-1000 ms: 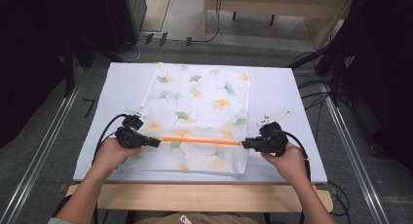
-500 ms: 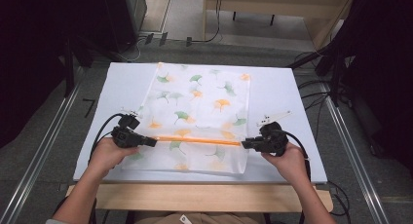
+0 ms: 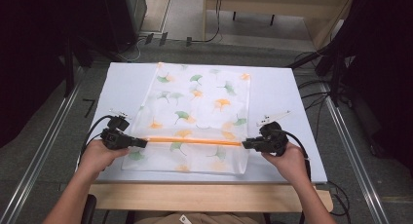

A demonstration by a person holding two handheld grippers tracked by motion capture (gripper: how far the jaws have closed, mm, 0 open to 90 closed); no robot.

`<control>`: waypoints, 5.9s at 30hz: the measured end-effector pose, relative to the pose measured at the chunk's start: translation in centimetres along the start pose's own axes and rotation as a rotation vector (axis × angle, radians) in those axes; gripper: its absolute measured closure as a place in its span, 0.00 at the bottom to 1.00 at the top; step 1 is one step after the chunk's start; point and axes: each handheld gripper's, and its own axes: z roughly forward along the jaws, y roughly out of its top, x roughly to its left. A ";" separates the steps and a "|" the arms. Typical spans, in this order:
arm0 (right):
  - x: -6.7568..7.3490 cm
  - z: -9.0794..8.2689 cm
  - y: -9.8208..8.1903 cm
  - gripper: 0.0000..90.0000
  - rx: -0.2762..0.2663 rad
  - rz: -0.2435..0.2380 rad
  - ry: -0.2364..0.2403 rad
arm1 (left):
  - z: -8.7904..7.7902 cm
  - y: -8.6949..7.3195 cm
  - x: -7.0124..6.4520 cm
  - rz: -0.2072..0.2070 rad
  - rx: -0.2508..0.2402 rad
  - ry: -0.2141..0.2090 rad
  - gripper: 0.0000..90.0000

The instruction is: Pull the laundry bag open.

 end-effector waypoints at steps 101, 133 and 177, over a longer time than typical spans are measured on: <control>-0.2 0.1 -0.1 0.94 0.014 0.001 -0.008 | -1.7 -1.6 1.9 -0.069 -0.013 0.015 1.00; -1.2 0.4 -0.5 0.94 0.039 0.034 -0.023 | -3.3 -3.1 3.5 -0.127 -0.038 0.061 1.00; -4.1 0.5 -1.9 0.64 -0.025 0.052 -0.089 | -1.9 -2.7 1.1 -0.013 -0.044 0.004 0.82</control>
